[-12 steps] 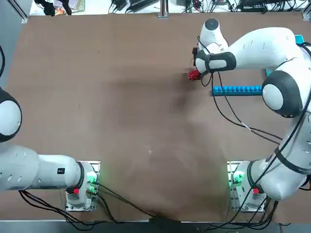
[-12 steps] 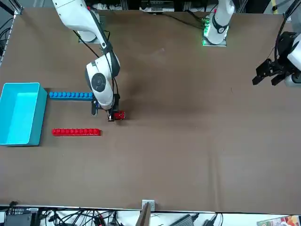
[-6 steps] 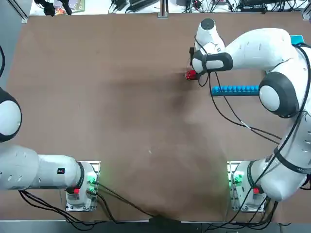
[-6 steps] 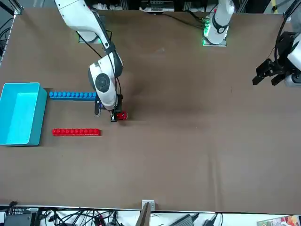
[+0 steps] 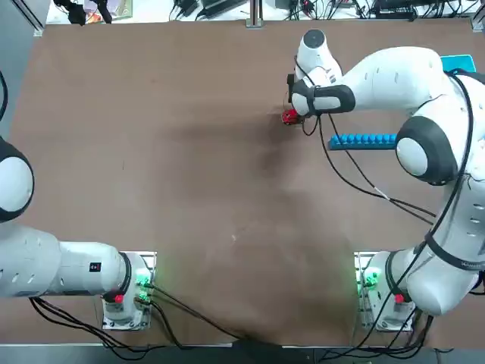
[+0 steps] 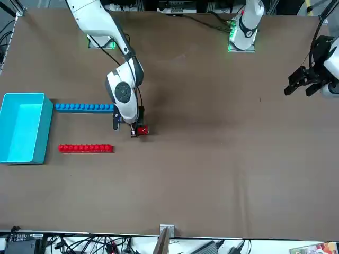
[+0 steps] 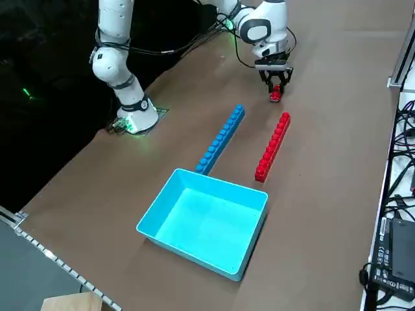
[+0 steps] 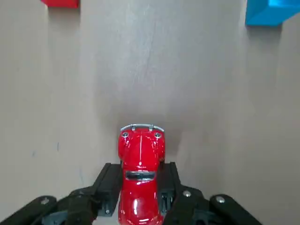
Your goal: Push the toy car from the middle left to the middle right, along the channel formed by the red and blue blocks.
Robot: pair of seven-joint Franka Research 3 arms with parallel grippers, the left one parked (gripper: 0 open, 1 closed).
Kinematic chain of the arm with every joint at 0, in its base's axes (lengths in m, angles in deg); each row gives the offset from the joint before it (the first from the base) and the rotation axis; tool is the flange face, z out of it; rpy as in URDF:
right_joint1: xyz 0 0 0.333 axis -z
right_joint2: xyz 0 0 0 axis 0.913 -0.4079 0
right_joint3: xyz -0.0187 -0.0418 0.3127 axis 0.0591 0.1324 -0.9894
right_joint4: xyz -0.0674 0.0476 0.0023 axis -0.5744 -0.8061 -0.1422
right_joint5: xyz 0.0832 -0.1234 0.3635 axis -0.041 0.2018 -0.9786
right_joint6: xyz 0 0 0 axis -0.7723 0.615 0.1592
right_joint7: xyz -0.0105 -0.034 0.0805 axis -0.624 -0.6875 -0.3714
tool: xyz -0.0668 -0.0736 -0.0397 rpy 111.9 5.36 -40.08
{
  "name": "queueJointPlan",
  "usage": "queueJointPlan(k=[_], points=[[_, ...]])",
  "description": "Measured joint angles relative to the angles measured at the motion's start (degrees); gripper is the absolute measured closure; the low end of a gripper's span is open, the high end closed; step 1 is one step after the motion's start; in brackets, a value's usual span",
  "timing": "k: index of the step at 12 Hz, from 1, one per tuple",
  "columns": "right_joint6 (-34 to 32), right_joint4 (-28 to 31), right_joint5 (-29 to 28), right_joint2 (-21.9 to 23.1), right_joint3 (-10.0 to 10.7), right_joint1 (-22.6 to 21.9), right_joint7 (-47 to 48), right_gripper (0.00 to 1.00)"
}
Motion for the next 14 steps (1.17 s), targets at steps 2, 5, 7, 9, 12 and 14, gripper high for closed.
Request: queueJointPlan(k=[2,5,7,9,12,14], points=[[-0.1,-0.4,0.0,-0.3,0.0,-0.3,0.1,0.56],[0.0,-1.1,-0.2,-0.7,0.0,-0.8,0.7,0.56],[0.0,-2.0,-0.7,-1.2,0.0,-1.4,1.1,0.56],[0.0,-2.7,-0.9,-1.6,0.0,-1.9,1.4,0.56],[0.6,-3.2,-0.9,-2.5,0.0,-2.2,1.6,0.45],[1.3,-4.3,-0.9,-3.9,0.1,-2.2,1.6,0.22]])
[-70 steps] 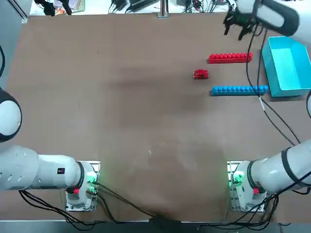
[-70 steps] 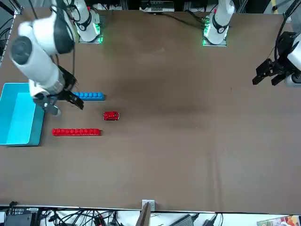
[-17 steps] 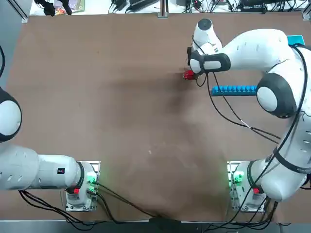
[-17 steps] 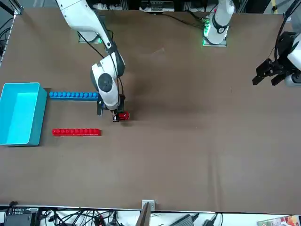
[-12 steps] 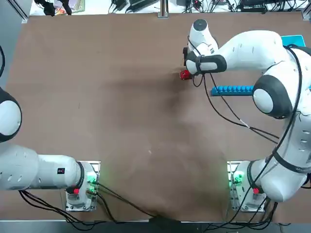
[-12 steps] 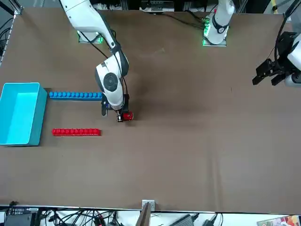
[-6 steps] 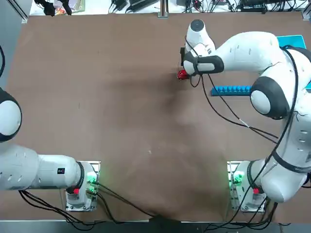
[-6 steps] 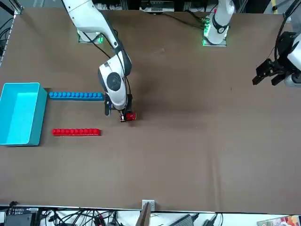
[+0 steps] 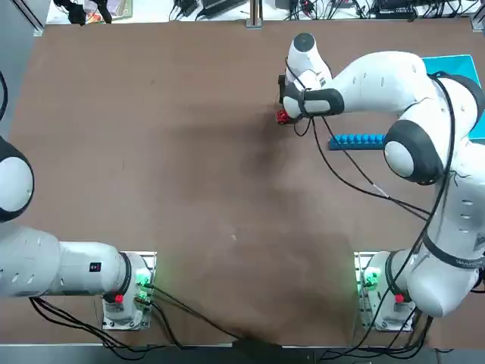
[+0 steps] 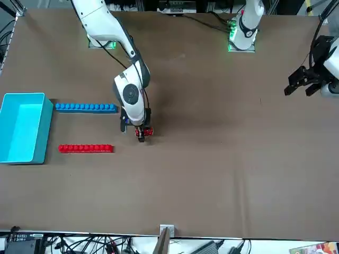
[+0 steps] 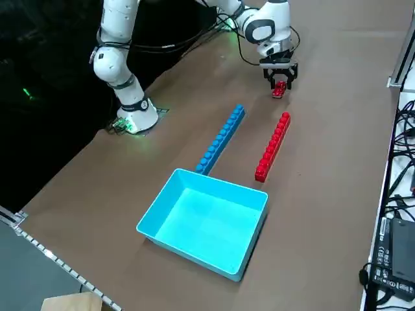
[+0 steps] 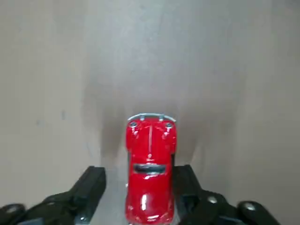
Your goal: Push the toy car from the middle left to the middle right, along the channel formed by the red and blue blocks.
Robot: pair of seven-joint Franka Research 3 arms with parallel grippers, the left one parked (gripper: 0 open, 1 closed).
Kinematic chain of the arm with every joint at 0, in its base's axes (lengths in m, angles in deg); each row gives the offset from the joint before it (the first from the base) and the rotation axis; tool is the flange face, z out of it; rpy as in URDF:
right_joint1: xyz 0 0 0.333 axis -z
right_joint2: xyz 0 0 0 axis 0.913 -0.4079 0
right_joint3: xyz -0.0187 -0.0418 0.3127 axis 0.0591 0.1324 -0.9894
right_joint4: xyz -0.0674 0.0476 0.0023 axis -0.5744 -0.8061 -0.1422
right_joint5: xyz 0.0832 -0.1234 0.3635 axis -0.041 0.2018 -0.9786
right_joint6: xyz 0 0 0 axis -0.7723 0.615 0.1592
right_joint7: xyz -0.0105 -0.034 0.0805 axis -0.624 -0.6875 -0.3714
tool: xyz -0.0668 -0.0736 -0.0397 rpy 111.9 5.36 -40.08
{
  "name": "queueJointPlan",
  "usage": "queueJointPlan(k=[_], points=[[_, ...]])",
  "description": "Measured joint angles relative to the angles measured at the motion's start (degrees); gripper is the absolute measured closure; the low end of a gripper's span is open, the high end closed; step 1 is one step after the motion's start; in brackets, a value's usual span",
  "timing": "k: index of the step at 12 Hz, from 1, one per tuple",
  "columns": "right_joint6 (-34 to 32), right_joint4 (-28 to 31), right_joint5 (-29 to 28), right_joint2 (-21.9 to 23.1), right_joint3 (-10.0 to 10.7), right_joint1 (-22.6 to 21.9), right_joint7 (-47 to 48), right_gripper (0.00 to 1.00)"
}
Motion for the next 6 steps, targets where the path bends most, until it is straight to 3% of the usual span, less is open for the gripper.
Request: queueJointPlan(k=[2,4,6], points=[[-2.7,-2.6,0.1,-0.2,0.2,0.0,-0.6,0.01],[-12.5,-8.6,0.1,1.5,0.4,0.1,-3.7,0.0],[-17.5,-10.8,0.1,4.1,0.8,0.3,-6.8,0.0]])
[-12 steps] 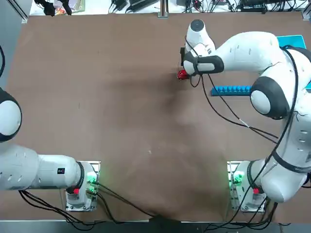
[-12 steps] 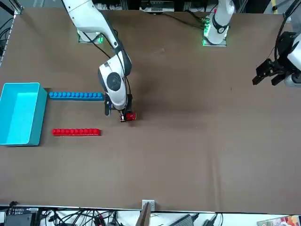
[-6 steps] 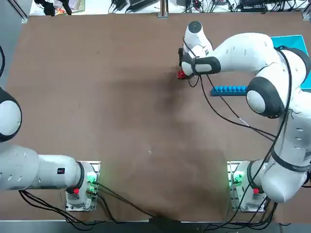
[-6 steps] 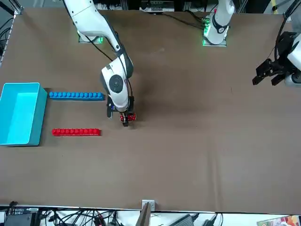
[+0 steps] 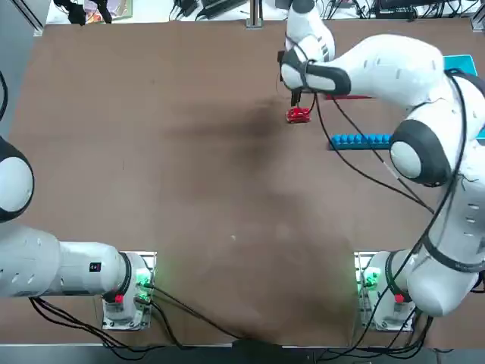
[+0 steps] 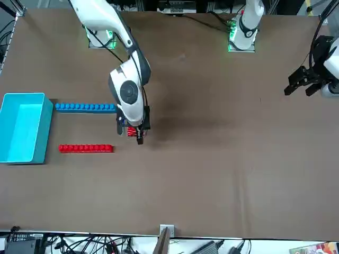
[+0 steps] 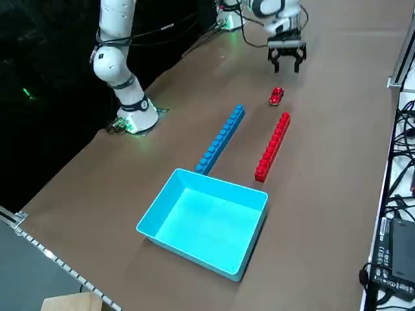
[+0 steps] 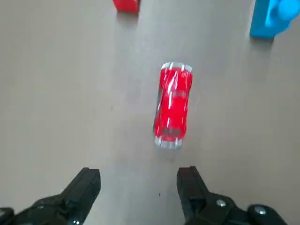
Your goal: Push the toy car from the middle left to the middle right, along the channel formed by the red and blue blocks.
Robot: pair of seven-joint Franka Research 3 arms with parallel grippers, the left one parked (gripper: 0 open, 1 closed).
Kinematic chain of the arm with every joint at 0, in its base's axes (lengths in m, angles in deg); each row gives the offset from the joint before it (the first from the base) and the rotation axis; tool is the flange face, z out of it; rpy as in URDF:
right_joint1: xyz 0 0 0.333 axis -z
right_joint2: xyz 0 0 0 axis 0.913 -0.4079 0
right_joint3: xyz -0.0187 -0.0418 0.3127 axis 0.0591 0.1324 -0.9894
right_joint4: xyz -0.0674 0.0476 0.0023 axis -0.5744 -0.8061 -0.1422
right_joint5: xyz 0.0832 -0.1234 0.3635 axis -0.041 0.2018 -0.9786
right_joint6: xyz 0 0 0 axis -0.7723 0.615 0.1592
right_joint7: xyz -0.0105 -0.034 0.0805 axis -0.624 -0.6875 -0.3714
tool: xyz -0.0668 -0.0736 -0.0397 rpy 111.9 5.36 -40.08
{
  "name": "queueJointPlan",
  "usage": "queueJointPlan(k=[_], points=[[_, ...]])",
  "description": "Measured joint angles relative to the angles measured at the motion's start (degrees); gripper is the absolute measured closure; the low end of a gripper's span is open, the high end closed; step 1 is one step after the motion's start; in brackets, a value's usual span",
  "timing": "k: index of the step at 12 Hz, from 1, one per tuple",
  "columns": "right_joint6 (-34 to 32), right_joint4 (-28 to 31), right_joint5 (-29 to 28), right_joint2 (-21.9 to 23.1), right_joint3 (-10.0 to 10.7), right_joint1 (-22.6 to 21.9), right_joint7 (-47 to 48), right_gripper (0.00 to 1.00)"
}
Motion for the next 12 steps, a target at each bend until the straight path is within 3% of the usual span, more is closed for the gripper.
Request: queueJointPlan(k=[7,12], points=[[-8.3,-0.4,0.0,6.8,0.5,4.3,-14.2,0.0],[-14.2,-0.6,0.0,11.3,0.8,9.4,-31.5,0.0]])
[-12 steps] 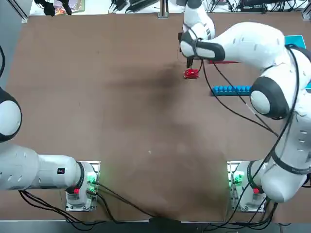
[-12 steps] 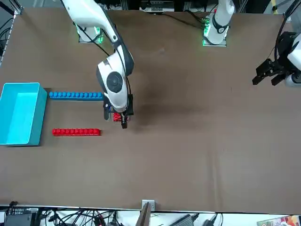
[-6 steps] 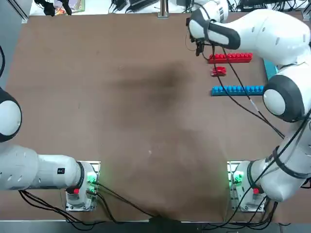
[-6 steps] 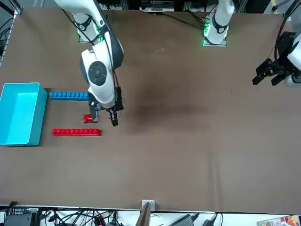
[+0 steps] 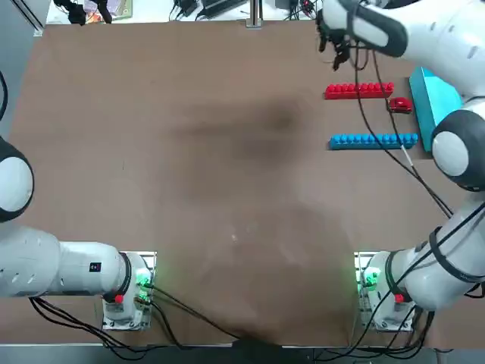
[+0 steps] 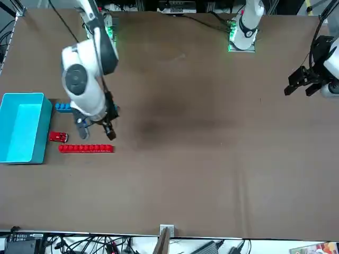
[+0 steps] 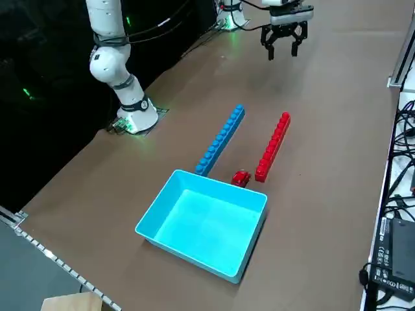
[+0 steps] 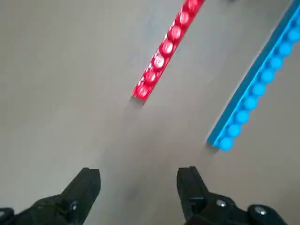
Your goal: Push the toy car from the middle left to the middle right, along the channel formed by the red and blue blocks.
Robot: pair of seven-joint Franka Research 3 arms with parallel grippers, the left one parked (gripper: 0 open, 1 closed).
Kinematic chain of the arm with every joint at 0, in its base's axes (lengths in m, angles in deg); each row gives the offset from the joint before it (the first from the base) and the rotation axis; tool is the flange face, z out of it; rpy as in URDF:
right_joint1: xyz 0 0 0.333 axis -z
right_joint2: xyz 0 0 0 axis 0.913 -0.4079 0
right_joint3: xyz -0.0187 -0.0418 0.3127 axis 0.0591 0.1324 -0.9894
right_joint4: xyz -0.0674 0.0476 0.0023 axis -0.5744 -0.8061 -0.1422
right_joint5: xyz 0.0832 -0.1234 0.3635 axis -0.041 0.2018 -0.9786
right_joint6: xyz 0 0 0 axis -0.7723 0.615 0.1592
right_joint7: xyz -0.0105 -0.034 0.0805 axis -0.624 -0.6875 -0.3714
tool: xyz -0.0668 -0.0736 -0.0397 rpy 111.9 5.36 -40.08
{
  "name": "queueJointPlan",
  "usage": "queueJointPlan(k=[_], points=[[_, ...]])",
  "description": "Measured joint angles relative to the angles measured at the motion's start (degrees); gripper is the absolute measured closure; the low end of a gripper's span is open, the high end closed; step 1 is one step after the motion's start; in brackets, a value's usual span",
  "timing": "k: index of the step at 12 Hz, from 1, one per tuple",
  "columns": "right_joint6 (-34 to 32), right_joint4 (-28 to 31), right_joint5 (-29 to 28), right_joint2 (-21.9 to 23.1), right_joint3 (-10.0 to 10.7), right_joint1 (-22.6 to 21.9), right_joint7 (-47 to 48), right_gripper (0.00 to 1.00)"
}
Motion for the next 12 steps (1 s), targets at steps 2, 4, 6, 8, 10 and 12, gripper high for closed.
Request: queueJointPlan(k=[2,4,6,8,10,12], points=[[-3.1,0.0,0.0,2.4,0.1,3.0,-9.6,0.0],[-4.8,-0.1,0.0,5.0,0.2,6.1,-20.8,0.0],[-8.1,-0.1,0.0,8.8,0.2,10.1,-39.2,0.0],[-9.3,-0.1,0.0,10.5,0.2,12.4,-49.7,0.0],[-9.4,-0.1,0.0,11.7,0.3,14.9,-59.6,0.0],[-9.5,-0.1,0.0,12.9,0.3,17.1,-68.8,0.0]])
